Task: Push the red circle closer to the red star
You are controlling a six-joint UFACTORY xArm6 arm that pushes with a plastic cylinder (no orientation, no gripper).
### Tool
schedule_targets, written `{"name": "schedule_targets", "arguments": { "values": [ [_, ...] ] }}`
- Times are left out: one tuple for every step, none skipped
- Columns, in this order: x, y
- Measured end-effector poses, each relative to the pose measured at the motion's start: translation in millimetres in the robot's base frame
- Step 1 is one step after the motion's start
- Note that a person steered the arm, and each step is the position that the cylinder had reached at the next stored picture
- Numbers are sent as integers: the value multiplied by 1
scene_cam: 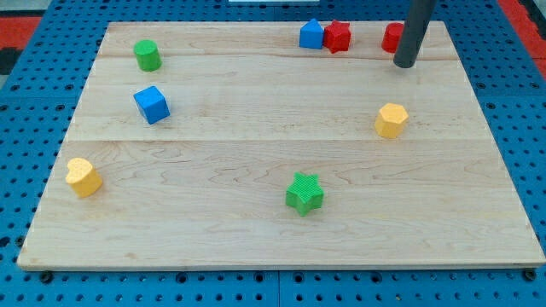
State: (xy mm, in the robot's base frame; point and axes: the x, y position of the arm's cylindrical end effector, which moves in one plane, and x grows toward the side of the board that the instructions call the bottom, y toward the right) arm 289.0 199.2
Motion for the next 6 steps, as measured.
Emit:
{"name": "schedule_targets", "arguments": {
  "values": [
    [-11,-1],
    [-15,4],
    [-26,24],
    [-46,36],
    [-58,22],
    [-65,-18]
  ]
}}
